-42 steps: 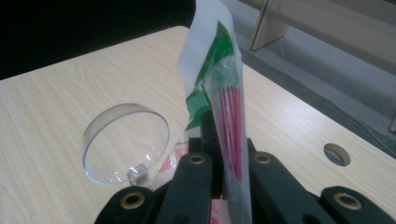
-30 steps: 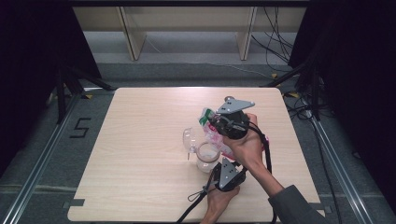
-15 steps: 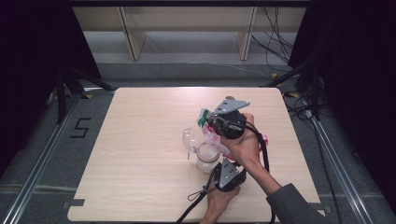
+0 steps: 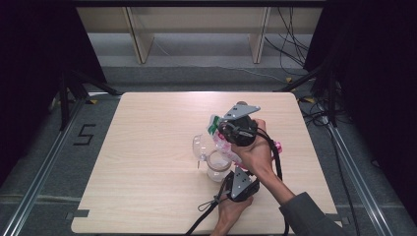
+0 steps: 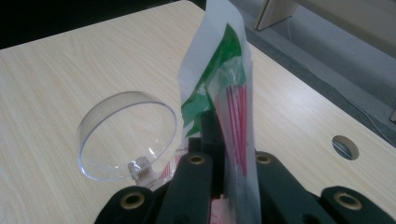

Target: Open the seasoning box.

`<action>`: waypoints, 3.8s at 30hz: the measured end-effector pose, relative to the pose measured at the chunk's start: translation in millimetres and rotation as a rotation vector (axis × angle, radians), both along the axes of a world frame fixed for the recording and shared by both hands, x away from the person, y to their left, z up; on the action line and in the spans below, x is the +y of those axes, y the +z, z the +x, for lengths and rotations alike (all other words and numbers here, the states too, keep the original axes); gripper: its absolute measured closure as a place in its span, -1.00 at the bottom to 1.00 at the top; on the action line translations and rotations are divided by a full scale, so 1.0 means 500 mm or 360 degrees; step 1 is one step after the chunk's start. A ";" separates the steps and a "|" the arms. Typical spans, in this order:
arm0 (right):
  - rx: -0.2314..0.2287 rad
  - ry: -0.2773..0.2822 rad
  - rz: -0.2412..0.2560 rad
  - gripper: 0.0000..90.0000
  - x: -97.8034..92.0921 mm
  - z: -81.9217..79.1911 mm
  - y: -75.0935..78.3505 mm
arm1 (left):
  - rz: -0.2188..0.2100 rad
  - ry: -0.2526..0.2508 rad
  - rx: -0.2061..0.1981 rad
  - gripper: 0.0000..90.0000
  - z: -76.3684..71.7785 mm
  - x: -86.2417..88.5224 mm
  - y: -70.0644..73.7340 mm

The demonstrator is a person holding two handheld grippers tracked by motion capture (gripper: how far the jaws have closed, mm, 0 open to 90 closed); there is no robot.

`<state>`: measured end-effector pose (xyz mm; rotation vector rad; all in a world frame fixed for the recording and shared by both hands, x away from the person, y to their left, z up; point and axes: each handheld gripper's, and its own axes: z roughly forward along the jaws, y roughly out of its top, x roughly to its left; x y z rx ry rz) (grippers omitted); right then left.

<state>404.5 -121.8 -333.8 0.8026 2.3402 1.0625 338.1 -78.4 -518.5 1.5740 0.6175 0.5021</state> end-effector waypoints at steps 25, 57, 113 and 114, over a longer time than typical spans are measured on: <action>0.0058 -0.0018 -0.0077 1.00 0.024 0.007 -0.007 | -0.0109 -0.0049 0.0017 0.65 -0.001 -0.008 0.000; 0.0071 -0.0024 -0.0087 1.00 0.033 0.010 -0.007 | -0.0127 -0.0064 0.0011 0.65 -0.002 -0.010 0.003; 0.0016 -0.0008 -0.0196 1.00 0.053 0.013 -0.016 | -0.0146 -0.0092 0.0013 0.66 -0.001 -0.011 0.003; 0.0027 -0.0005 -0.0205 1.00 0.053 0.012 -0.015 | -0.0145 -0.0090 0.0014 0.66 -0.001 -0.012 0.003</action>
